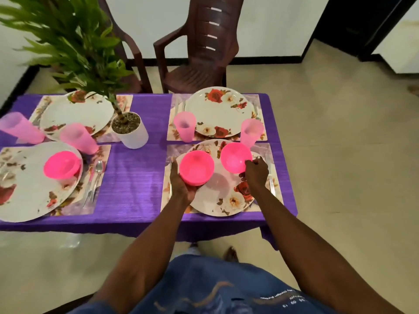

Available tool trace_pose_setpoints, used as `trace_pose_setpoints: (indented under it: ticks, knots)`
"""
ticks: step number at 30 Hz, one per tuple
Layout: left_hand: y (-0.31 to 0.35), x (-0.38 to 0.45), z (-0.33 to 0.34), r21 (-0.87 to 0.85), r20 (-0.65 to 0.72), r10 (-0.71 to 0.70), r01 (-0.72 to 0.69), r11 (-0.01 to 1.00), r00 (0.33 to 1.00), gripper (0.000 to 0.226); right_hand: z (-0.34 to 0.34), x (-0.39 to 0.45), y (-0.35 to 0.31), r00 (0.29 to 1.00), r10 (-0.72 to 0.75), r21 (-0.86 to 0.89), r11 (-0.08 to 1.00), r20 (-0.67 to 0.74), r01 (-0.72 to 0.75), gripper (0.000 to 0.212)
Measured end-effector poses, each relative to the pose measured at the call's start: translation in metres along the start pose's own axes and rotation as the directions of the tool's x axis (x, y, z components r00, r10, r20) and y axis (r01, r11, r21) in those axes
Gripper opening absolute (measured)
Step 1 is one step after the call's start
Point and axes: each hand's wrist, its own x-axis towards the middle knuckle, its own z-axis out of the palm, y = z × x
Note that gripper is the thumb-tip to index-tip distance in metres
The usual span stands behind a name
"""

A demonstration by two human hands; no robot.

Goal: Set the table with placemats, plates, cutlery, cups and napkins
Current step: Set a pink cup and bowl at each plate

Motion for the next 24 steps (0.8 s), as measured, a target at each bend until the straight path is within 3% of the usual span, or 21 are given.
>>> trace_pose_setpoints:
  ticks: [5, 10, 16, 21, 24]
  knots:
    - [0.014, -0.006, -0.005, 0.072, 0.063, -0.035, 0.031, 0.997, 0.997, 0.083, 0.009, 0.014, 0.002, 0.999, 0.045, -0.049, 0.998, -0.007, -0.045, 0.035]
    - [0.023, -0.005, -0.009, 0.143, 0.038, -0.007, 0.002, 0.99, 0.999, 0.05, 0.019, 0.033, 0.008, 0.997, 0.079, -0.083, 0.993, -0.007, -0.079, 0.047]
    - [0.028, -0.004, -0.013, 0.176, -0.019, 0.029, -0.025, 0.984, 0.999, 0.063, 0.024, 0.039, 0.012, 0.995, 0.101, -0.111, 0.989, -0.01, -0.102, 0.056]
    - [0.03, -0.002, -0.011, 0.198, -0.021, 0.025, -0.02, 0.98, 0.999, 0.07, 0.022, 0.033, 0.005, 0.991, 0.129, -0.084, 0.988, -0.038, -0.132, 0.049]
    - [0.029, -0.003, -0.007, 0.227, -0.035, 0.027, -0.019, 0.974, 0.999, 0.068, 0.02, 0.035, 0.007, 0.991, 0.115, -0.104, 0.987, -0.066, -0.121, 0.057]
